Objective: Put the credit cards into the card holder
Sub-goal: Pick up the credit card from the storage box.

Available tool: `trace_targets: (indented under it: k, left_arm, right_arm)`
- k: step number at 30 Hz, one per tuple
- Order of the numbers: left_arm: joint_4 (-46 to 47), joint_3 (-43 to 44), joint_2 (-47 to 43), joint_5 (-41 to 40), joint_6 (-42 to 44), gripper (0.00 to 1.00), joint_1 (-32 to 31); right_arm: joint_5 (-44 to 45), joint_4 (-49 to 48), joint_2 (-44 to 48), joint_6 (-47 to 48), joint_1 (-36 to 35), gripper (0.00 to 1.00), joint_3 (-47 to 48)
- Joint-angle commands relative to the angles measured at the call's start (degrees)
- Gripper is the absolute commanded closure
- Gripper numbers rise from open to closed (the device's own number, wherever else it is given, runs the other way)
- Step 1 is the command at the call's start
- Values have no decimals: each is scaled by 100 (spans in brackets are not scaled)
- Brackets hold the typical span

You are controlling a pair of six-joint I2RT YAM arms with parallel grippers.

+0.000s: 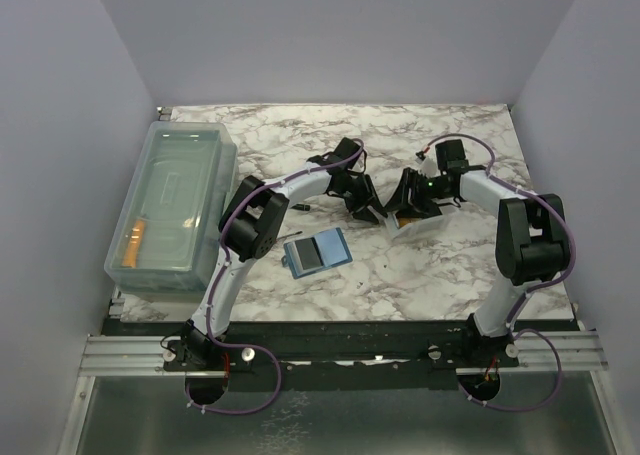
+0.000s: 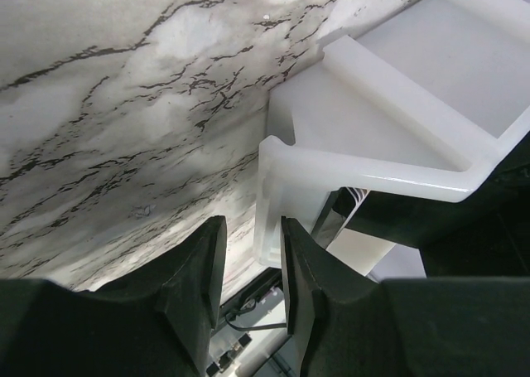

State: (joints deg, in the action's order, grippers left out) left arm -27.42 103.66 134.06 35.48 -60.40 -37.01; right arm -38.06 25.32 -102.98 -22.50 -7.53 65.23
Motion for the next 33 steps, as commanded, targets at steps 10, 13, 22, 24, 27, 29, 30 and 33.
trace_targets:
  k: [10, 13, 22, 24, 27, 29, 30, 33]
  left_arm:
    - [58, 228, 192, -92, -139, 62, -56]
    - [53, 221, 186, -94, -146, 62, -64]
    - [53, 183, 113, -94, -134, 62, -68]
    - [59, 158, 85, -94, -122, 62, -68]
    - [56, 118, 47, -111, -104, 62, -67]
    - [55, 96, 18, -120, -100, 62, -70]
    - [49, 86, 4, -121, -89, 62, -69]
    - [52, 44, -39, -146, -64, 62, -72]
  right_arm:
    - [-889, -273, 163, -203, -38, 69, -191]
    - [-906, -306, 186, -239, -34, 74, -219]
    - [-748, -323, 212, -316, -38, 92, -261]
    - [-654, -265, 278, -307, -38, 97, -242]
    - [-528, -128, 396, -312, -38, 100, -210]
    - [-413, 46, 461, -325, -37, 100, -160]
    - [-314, 176, 477, -329, -38, 100, -119]
    - [134, 638, 578, -344, -38, 100, 9]
